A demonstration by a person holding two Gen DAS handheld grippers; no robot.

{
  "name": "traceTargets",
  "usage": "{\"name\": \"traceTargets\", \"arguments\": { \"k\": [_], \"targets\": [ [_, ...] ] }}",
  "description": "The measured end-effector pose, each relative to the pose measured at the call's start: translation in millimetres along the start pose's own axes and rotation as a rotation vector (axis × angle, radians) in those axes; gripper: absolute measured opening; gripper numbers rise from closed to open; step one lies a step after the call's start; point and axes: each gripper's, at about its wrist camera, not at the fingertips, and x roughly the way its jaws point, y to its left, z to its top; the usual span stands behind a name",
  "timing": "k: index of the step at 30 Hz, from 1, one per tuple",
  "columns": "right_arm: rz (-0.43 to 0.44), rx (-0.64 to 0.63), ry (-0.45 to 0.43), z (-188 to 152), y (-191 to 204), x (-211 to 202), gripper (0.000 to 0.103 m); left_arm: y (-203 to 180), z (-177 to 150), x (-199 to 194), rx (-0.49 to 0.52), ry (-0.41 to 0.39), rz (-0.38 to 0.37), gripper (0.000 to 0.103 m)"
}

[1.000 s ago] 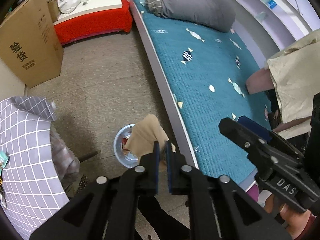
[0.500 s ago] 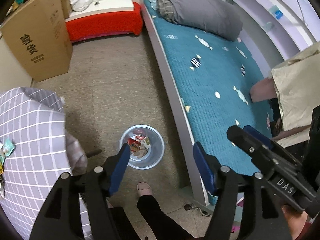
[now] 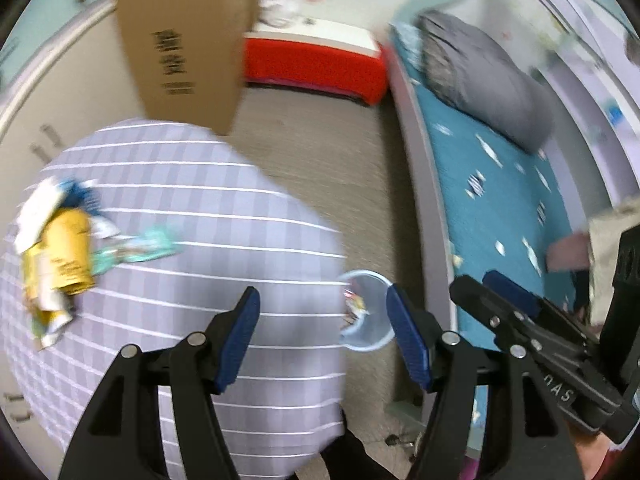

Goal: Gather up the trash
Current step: 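Return to the table and grasp the yellow-and-white box with the left gripper, then grasp the teal toothpaste tube with the right gripper while the left holds the box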

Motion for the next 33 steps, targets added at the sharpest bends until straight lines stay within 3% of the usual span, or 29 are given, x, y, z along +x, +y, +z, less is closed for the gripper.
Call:
{"name": "traceTargets", "arguments": {
  "k": [7,11,17,21,24,25,26,28,33],
  "targets": [
    [0.063,-0.093,0.069,-6.8,96.0,58.3,0.067,130.2,-11.1,-29.6,-0.131,-0.057,0.135,0.064],
    [0.083,-0.120,0.096,-14.7,137.9,85.6,0.067,190.7,-31.5,-35.9,-0.117,-0.058,0.232,0.065],
    [0.074,-0.126,0.132,-28.6,177.0,120.5,0.067,244.1,-46.6,-9.3,-0.081,0.020,0.313,0.065],
    [0.041,-0.117,0.126,-29.4,187.3,135.1,0.068,259.5,-45.2,9.4,-0.017,0.036,0.355,0.065],
    [0.019,-0.105,0.127,-26.8,191.0,147.5,0.069,267.8,-41.8,19.0,0.002,0.047,0.345,0.039],
    [0.008,-0.097,0.121,-24.7,191.5,151.7,0.069,271.6,-40.2,19.2,-0.012,0.047,0.334,0.020],
    [-0.001,-0.090,0.118,-22.7,191.9,155.7,0.069,274.7,-39.0,19.2,-0.025,0.046,0.327,0.011],
    [-0.017,-0.064,0.115,-18.2,191.3,164.2,0.069,280.7,-37.1,14.5,-0.047,0.018,0.324,0.003],
    [-0.041,-0.009,0.106,-14.5,189.1,181.7,0.069,295.1,-40.5,-5.3,-0.116,-0.047,0.286,0.003]
  ]
}}
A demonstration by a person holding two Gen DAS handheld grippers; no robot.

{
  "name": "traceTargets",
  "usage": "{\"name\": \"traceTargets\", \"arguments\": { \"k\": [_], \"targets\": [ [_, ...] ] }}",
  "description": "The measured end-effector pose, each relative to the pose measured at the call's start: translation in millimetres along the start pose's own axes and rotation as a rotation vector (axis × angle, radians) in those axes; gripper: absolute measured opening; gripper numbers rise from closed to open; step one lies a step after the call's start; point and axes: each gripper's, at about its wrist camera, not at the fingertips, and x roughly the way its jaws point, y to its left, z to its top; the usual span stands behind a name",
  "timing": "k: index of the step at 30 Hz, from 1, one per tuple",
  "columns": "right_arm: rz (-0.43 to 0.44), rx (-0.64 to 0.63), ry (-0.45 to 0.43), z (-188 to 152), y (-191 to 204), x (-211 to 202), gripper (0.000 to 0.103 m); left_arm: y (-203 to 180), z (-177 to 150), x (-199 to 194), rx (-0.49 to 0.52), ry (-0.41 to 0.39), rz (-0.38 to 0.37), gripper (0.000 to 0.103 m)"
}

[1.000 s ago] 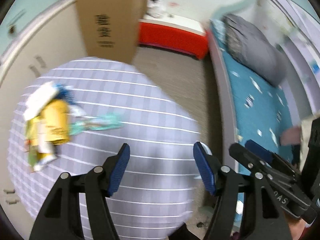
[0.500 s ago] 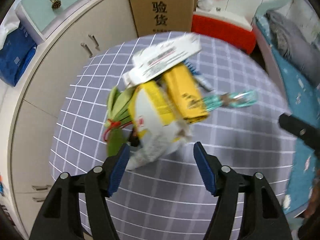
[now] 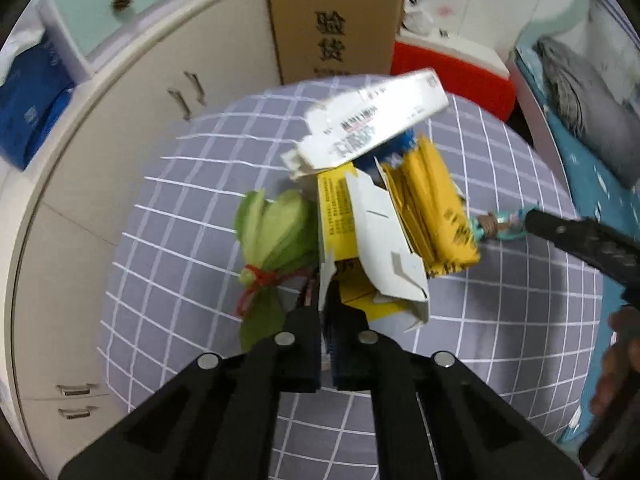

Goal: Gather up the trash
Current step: 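Grasp the teal toothpaste tube with the right gripper while the left holds the box, then carry the box and tube over the blue basin and open both grippers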

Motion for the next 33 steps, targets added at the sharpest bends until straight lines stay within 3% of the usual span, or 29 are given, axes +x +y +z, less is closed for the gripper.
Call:
{"name": "traceTargets", "arguments": {
  "k": [5,11,14,18,26,33],
  "targets": [
    [-0.053,0.000,-0.029,5.6,1.9,9.9,0.069,10.8,0.7,-28.7,-0.089,-0.097,-0.046,0.003],
    [-0.009,0.090,-0.006,9.9,-9.0,25.4,0.071,-12.4,2.6,-45.7,-0.064,-0.151,-0.098,0.003],
    [0.001,0.068,0.004,10.6,-5.2,28.7,0.051,-22.4,5.8,-44.3,-0.048,-0.150,-0.102,0.003],
    [0.048,0.048,0.018,8.1,-5.5,28.1,0.043,-32.8,8.9,-50.8,-0.041,-0.169,-0.101,0.003],
    [0.101,-0.017,-0.020,4.3,-21.7,-17.3,0.034,-71.5,16.1,-69.1,-0.008,-0.202,-0.105,0.003],
    [0.105,-0.052,-0.060,5.6,-68.1,-67.7,0.027,-137.8,21.4,-78.6,0.045,-0.202,-0.149,0.003]
  ]
}}
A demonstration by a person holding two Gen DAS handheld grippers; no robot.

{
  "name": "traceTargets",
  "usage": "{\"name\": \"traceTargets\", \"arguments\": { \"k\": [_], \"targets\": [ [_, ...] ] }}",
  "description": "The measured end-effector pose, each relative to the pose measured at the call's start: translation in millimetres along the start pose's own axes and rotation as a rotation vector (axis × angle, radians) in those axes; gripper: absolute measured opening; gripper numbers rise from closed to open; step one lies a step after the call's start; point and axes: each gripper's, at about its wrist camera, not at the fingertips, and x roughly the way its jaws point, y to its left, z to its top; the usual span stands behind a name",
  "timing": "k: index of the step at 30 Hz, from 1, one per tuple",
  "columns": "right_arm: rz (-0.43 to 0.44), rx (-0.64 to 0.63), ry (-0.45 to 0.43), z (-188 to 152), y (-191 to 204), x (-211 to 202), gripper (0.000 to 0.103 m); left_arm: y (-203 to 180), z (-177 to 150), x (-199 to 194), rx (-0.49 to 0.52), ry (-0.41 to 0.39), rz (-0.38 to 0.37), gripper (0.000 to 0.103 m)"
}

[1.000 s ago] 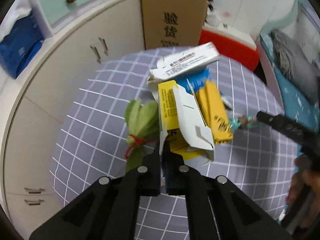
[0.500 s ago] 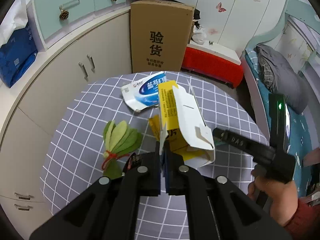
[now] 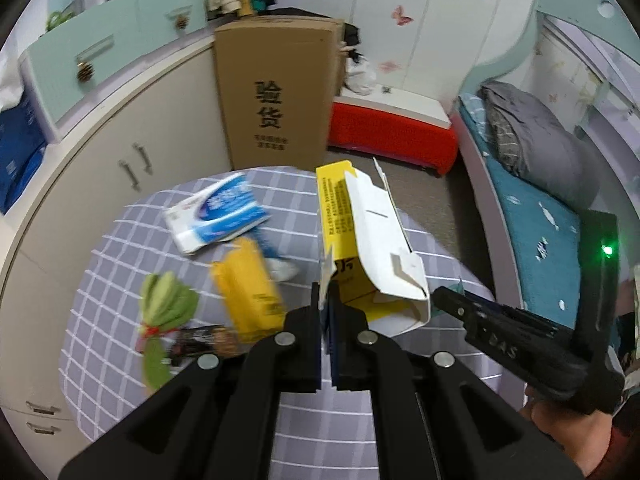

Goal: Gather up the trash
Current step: 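Carry the box and tube over the blue basin and open both grippers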

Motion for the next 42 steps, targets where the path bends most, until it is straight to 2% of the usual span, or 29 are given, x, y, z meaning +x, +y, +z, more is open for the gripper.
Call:
{"name": "traceTargets", "arguments": {
  "k": [7,16,20,22,23,25,26,32,42],
  "targets": [
    [-0.015,0.065,-0.045,-3.3,-77.9,-67.2,0.027,-98.3,-4.5,6.0,0.076,0.028,-0.081,0.003],
    [-0.164,0.094,-0.137,-14.3,-180.6,-159.8,0.027,-227.9,-23.5,21.2,0.187,0.093,-0.199,0.003],
    [-0.205,0.117,-0.145,-22.8,-217.7,-182.0,0.027,-273.1,-35.4,27.5,0.223,0.117,-0.232,0.003],
    [-0.188,0.140,-0.132,-26.2,-234.6,-183.9,0.031,-292.9,-42.1,30.4,0.239,0.129,-0.239,0.003],
    [-0.171,0.162,-0.116,-28.0,-244.6,-181.6,0.033,-298.9,-44.0,31.9,0.244,0.137,-0.241,0.003],
    [-0.155,0.215,-0.091,-31.7,-262.0,-175.8,0.054,-311.3,-49.5,35.8,0.255,0.152,-0.240,0.003],
    [-0.162,0.237,-0.080,-34.7,-270.2,-173.3,0.068,-317.7,-52.9,38.5,0.260,0.165,-0.241,0.003],
    [-0.181,0.244,-0.067,-50.9,-290.4,-181.1,0.068,-331.3,-62.0,47.3,0.268,0.201,-0.227,0.003],
    [-0.190,0.214,-0.094,-48.8,-292.6,-196.1,0.068,-347.3,-67.2,52.3,0.295,0.233,-0.223,0.003]
  ]
}}
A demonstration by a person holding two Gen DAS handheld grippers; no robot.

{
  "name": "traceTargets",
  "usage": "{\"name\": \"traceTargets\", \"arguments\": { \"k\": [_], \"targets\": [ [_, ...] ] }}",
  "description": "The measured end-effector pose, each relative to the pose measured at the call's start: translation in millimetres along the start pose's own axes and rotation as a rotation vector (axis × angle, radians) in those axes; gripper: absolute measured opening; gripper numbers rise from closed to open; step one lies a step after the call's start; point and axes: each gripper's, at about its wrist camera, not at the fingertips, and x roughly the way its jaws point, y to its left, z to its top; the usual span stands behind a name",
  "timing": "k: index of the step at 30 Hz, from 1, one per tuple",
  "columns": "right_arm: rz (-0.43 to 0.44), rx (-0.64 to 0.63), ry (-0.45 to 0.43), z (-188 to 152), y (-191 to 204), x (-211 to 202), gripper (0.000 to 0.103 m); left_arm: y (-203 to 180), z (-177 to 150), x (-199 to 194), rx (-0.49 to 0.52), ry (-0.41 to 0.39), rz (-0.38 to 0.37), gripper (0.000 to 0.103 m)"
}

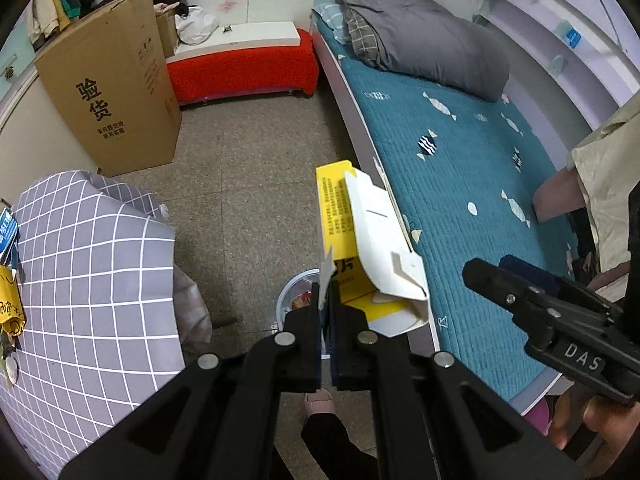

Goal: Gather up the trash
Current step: 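Carry the box and tube over the blue basin and open both grippers, then grasp the green leafy vegetable with the left gripper while the right grasps the yellow paper bag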

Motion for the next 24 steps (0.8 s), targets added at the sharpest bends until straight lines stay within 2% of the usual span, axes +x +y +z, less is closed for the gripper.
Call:
{"name": "traceTargets", "arguments": {
  "k": [9,13,15,16,18,24],
  "targets": [
    [-0.024,0.010,-0.048,4.6,-3.5,-13.3,0.068,-12.3,4.1,3.6,0.037,0.022,-0.018,0.003],
    [-0.037,0.034,-0.079,5.0,-9.5,-23.0,0.068,-18.0,6.5,7.0,0.057,0.047,-0.053,0.005],
    [-0.043,0.046,-0.087,5.5,-11.9,-25.9,0.068,-20.8,6.5,11.6,0.063,0.077,-0.056,0.022],
    [-0.047,0.050,-0.088,6.0,-13.0,-26.5,0.068,-22.9,4.3,11.8,0.064,0.073,-0.054,0.044],
    [-0.051,0.056,-0.088,5.7,-14.0,-27.5,0.068,-22.9,2.2,10.4,0.062,0.061,-0.045,0.060],
    [-0.049,0.053,-0.069,1.7,-4.8,-23.6,0.068,-10.4,-1.5,4.5,0.036,0.059,-0.038,0.060]
  ]
}}
